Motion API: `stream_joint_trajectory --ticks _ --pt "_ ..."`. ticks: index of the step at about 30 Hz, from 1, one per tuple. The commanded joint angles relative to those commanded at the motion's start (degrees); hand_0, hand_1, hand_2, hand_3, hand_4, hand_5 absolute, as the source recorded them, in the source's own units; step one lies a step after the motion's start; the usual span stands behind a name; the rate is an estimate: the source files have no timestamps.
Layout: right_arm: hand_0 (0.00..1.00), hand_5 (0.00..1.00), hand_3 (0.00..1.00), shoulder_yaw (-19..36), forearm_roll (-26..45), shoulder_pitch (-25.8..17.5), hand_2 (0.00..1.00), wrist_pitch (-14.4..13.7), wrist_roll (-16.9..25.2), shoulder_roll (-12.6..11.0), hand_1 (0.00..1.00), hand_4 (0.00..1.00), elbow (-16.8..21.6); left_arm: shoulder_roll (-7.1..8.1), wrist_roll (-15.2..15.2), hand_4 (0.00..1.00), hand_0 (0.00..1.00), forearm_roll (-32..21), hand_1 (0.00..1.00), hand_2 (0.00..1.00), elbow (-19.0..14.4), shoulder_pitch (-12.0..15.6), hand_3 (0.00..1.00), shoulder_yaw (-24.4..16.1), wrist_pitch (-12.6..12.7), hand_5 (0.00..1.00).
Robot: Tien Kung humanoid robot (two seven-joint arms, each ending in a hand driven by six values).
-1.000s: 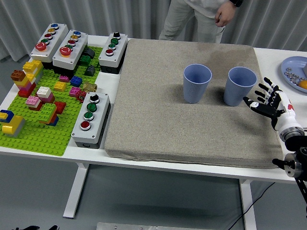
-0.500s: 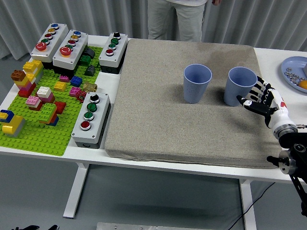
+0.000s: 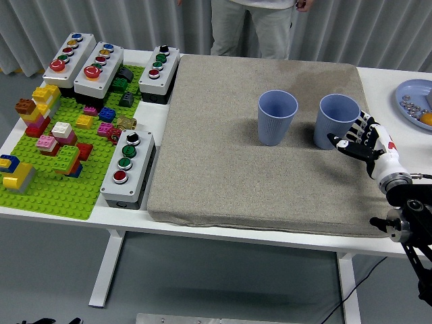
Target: Pick cup pour cup place
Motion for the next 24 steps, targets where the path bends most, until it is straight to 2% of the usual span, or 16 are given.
stream_joint_trajectory --ticks 24 --pt "0.889 0.074 0.895 0.68 -0.10 1.29 0.888 0.52 -0.22 0.43 0.826 0.825 -1.36 0.03 -0.30 0.498 0.763 -0.81 0.769 0.832 0.00 -0.44 0.704 0.54 0.13 0.998"
